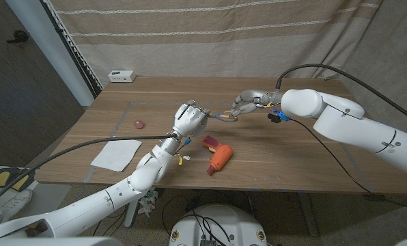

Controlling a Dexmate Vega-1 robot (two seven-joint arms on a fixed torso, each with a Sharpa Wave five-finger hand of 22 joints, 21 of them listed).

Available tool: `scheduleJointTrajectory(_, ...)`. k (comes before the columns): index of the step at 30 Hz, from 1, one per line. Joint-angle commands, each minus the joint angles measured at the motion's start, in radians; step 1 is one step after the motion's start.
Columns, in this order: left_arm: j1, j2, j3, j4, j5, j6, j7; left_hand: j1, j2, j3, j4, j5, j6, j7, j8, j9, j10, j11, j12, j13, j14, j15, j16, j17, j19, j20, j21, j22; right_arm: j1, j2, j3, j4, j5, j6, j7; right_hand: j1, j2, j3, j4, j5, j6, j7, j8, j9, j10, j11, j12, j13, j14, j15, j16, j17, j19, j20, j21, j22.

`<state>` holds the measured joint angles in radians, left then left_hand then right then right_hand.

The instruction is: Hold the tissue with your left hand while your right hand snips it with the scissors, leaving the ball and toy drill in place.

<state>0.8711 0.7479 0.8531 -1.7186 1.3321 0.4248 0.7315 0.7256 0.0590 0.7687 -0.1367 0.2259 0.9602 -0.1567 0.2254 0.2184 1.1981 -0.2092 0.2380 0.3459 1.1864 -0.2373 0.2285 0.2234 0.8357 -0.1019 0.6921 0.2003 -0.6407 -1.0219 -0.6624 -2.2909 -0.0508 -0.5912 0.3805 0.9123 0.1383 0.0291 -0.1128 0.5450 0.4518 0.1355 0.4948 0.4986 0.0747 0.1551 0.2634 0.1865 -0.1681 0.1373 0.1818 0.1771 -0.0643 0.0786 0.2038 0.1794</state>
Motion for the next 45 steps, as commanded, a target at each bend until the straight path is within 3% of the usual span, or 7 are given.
scheduleJointTrajectory(1,-0.002,-0.002,0.0,0.002,-0.007,-0.002,0.009,0.001,0.008,0.004,-0.002,-0.001,0.002,-0.004,-0.002,0.003,0.011,0.003,0.007,0.002,0.01,0.0,-0.004,0.001,-0.002,-0.081,0.01,0.002,0.015,0.009,-0.016,0.007,-0.016,-0.011,0.016,0.01,0.004,-0.005,-0.005,0.009,-0.007,0.0,-0.004,0.002,-0.002,-0.002,-0.003,0.001,-0.023,-0.002,-0.001,0.001,-0.003,0.0,-0.004,0.001)
scheduleJointTrajectory(30,0.014,0.0,-0.009,-0.016,-0.013,0.009,0.009,0.002,0.008,0.003,-0.002,-0.001,0.002,-0.003,-0.002,0.002,0.012,0.003,0.006,0.002,0.01,0.0,-0.004,0.001,-0.004,-0.08,0.013,0.001,0.014,-0.002,-0.026,-0.015,-0.042,-0.017,0.032,0.024,0.009,-0.007,-0.008,0.016,-0.004,0.0,-0.008,0.004,0.0,-0.003,-0.006,0.002,-0.03,0.004,-0.002,0.001,-0.01,0.002,-0.006,0.001)
scheduleJointTrajectory(45,0.013,-0.004,-0.008,-0.016,-0.018,0.003,0.007,0.004,0.009,0.003,-0.003,-0.002,0.003,-0.003,-0.002,0.002,0.014,0.003,0.008,0.004,0.011,0.0,-0.004,0.001,-0.005,-0.08,0.014,0.0,0.003,0.001,-0.024,-0.018,-0.055,-0.012,0.03,0.031,0.009,-0.013,-0.006,0.021,-0.053,-0.009,-0.033,0.005,-0.044,0.007,-0.026,0.003,-0.043,0.015,-0.004,0.002,-0.022,0.005,-0.009,0.001)
